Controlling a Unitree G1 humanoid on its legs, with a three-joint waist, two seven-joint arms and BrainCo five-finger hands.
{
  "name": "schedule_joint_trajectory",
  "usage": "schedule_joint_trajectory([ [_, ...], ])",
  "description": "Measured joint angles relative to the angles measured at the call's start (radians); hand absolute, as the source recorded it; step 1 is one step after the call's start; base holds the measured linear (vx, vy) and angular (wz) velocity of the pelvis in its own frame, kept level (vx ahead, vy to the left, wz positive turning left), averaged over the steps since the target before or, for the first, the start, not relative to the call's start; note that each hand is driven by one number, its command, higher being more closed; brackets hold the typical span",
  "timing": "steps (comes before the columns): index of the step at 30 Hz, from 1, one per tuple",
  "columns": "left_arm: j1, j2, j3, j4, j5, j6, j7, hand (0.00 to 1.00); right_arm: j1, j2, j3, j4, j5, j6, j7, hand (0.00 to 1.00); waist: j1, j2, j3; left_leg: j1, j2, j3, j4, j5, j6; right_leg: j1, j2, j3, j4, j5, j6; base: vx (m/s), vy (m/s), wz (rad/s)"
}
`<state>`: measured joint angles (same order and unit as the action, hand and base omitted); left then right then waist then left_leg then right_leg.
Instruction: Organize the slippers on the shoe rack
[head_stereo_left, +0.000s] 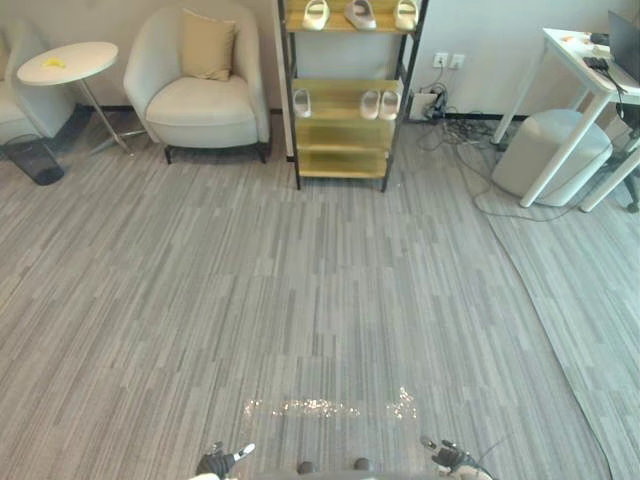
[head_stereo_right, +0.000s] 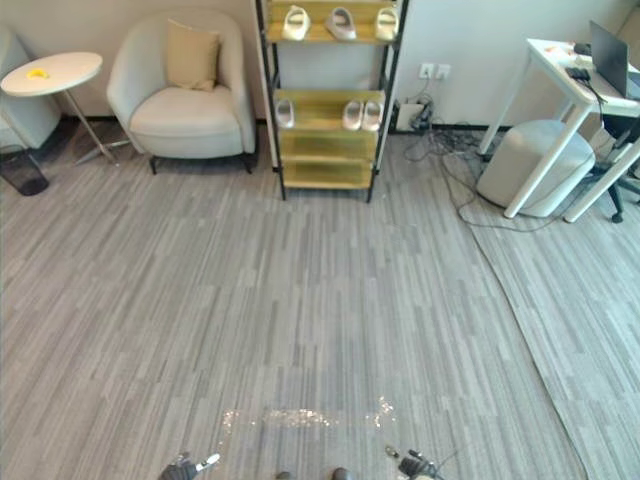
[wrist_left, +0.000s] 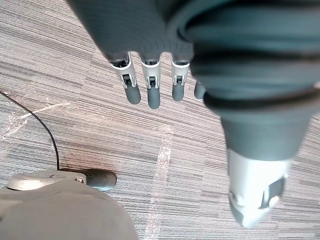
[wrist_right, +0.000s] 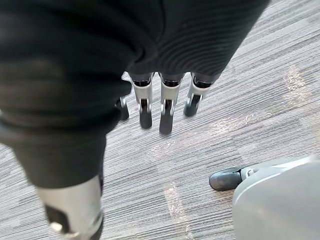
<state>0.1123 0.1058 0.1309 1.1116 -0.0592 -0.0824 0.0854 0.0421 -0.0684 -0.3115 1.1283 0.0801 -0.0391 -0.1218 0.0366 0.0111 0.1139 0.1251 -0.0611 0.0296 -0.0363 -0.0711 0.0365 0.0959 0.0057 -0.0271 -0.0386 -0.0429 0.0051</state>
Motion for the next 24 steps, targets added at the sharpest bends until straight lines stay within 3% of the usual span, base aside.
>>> schedule_joint_trajectory([
  [24,-0.001,0.000,-0.001,0.001,-0.001,0.001,-0.002,0.00,-0.001,0.021,-0.002,-0.001,0.046,0.000,0.004,0.00,0.000,-0.001,-0.002,0.013,0.001,0.019,-0.013,-0.002,-0.003,0.003,0.000,0.014,-0.007,0.001,0.003,0.00,-0.004,-0.02],
])
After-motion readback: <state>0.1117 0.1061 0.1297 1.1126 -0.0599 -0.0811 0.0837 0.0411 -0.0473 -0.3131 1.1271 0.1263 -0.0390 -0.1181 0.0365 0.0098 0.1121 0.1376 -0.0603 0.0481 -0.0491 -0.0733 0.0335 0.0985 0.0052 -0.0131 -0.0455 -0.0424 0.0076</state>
